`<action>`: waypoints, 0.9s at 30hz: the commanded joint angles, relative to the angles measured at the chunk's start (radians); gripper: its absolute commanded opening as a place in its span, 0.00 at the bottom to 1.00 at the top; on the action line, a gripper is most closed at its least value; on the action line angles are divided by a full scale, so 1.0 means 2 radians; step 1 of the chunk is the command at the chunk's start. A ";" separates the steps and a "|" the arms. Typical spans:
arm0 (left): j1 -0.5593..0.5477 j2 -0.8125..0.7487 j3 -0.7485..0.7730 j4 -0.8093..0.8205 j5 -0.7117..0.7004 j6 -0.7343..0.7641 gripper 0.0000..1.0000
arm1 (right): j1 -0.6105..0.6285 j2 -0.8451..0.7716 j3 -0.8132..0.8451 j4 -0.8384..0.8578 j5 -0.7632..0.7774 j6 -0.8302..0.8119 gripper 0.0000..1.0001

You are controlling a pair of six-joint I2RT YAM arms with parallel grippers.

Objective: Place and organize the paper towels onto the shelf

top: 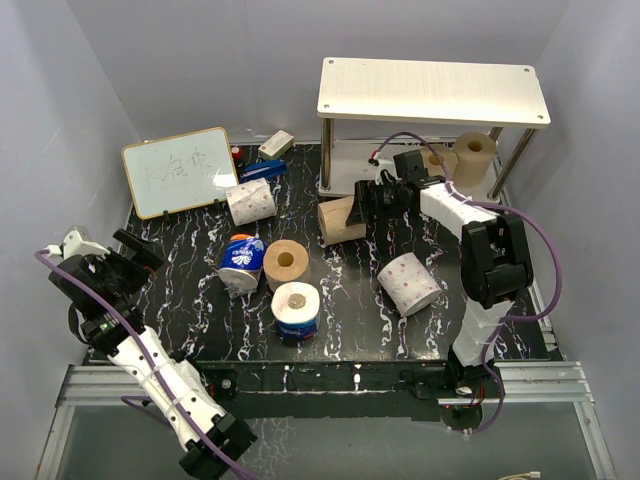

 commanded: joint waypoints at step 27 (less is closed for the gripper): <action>0.005 -0.017 -0.001 -0.003 -0.002 -0.003 0.98 | 0.038 -0.006 0.052 0.016 -0.047 -0.031 0.00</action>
